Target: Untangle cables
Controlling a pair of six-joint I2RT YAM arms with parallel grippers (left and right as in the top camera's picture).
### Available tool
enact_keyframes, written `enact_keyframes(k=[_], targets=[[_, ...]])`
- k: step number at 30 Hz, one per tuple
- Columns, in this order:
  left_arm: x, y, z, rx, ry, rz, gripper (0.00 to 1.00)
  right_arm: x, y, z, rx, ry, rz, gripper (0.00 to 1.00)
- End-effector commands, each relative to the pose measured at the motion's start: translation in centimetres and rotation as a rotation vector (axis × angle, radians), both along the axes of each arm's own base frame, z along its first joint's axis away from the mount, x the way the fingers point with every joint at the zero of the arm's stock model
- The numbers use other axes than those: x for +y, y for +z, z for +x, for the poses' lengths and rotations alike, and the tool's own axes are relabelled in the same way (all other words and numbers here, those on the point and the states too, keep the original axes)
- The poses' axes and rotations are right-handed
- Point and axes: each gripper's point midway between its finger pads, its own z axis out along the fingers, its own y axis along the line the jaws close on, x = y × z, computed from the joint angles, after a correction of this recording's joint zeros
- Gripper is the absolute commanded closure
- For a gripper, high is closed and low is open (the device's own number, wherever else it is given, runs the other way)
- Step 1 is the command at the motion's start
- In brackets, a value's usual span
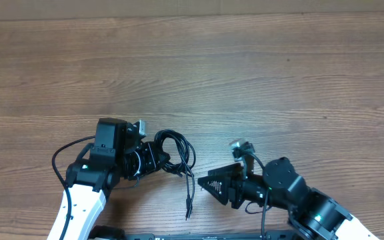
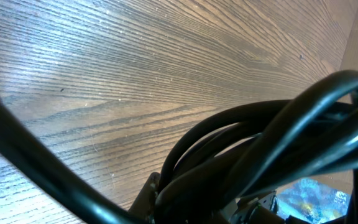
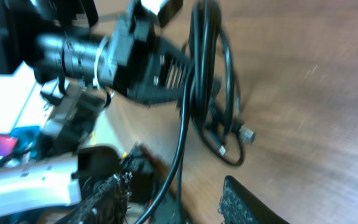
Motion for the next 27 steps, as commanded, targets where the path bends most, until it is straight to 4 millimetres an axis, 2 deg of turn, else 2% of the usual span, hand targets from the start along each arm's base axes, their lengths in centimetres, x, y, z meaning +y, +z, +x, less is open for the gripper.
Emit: enact_keyframes(k=[1,5,8,12,15,17,19,22,27], targets=[[-0.1,0.3,0.2,-0.013,-0.003,-0.01,0.96,1.1,0.2,-0.9,0.108,0.053,0.029,0.55],[0.1,0.3,0.5,0.005,0.046,-0.013,0.96,2.0,-1.3,-1.4,0.215,0.068,0.007,0.55],[0.2,0.3,0.8,-0.009,0.05,0.003,0.96,3.1,-1.9,-2.2,0.236,0.127,0.004,0.55],[0.1,0.0,0.6,-0.014,0.041,0.033,0.96,3.8,-1.8,-1.9,0.227,0.138,0.02,0.55],[-0.7,0.2,0.6,-0.028,0.017,0.026,0.96,4.1,-1.4,-1.7,0.209,0.14,0.04,0.66],[-1.3,0.5,0.7,-0.042,0.01,0.013,0.96,4.1,-1.3,-1.7,0.207,0.141,0.041,0.76],[-1.7,0.9,1.1,-0.071,0.001,0.002,0.96,4.1,-1.5,-1.7,0.212,0.14,0.036,0.81],[-2.1,1.7,2.1,-0.102,0.026,-0.03,0.96,3.8,-2.0,-1.9,0.222,0.137,0.013,0.83],[-3.3,3.3,2.7,-0.137,0.01,-0.116,0.96,2.4,-4.6,-0.7,0.245,0.024,-0.098,0.83]])
